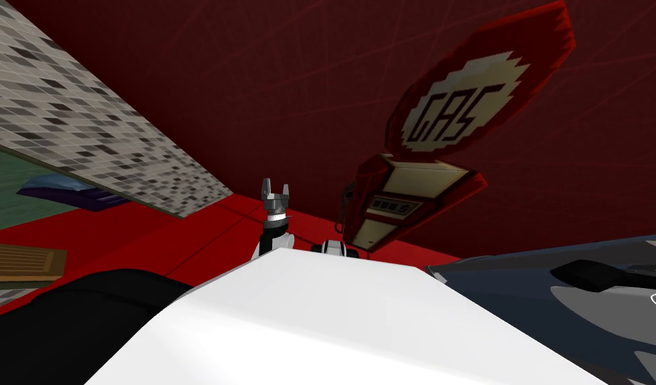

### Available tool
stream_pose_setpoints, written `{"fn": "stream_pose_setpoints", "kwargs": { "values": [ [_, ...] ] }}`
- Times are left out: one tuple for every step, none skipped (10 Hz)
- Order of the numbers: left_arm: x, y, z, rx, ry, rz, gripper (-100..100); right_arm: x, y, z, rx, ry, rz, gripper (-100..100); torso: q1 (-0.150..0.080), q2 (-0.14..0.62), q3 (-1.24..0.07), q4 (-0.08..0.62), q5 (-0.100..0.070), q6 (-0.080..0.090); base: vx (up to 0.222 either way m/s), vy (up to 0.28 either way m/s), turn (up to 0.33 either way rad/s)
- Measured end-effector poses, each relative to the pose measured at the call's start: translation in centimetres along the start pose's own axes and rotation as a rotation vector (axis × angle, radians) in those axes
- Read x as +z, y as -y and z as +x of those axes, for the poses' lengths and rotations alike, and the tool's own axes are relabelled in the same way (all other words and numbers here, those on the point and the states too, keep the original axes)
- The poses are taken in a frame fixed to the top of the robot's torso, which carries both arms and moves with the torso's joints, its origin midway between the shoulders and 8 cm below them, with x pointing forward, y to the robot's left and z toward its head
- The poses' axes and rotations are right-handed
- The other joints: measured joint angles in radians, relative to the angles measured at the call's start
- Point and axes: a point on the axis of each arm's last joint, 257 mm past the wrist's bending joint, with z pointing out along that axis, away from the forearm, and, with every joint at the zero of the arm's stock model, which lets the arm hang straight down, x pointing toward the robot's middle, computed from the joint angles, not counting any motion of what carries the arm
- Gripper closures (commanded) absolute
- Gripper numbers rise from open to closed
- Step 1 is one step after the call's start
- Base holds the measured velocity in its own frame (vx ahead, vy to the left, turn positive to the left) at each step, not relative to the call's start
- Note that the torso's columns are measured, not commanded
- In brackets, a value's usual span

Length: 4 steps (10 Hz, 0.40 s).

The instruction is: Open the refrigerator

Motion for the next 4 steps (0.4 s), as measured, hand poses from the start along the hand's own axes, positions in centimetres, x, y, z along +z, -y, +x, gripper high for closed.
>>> {"fn": "stream_pose_setpoints", "kwargs": {
  "values": [
    [0.0, 0.0, 0.0, 0.0, 0.0, 0.0, 0, -0.03, -0.17, 0.07, -0.001, -0.001, -0.003, 0, 0.0, 0.0, 0.001, 0.0, -0.003, 0.0, 0.0, 0.0, 0.0],
    [0.0, 0.0, 0.0, 0.0, 0.0, 0.0, 0, -0.06, -0.31, 0.13, -0.002, -0.002, -0.005, 0, -0.001, 0.0, 0.001, -0.001, -0.004, 0.0, 0.0, 0.0, 0.0],
    [0.0, 0.0, 0.0, 0.0, 0.0, 0.0, 0, -0.08, -0.42, 0.18, -0.002, -0.003, -0.007, 0, -0.001, 0.0, 0.001, -0.001, -0.005, 0.0, 0.0, 0.0, 0.0],
    [0.0, 0.0, 0.0, 0.0, 0.0, 0.0, 0, -0.09, -0.51, 0.23, -0.003, -0.004, -0.009, 0, -0.002, -0.001, 0.001, -0.001, -0.005, 0.0, 0.0, 0.0, 0.0]
  ]
}}
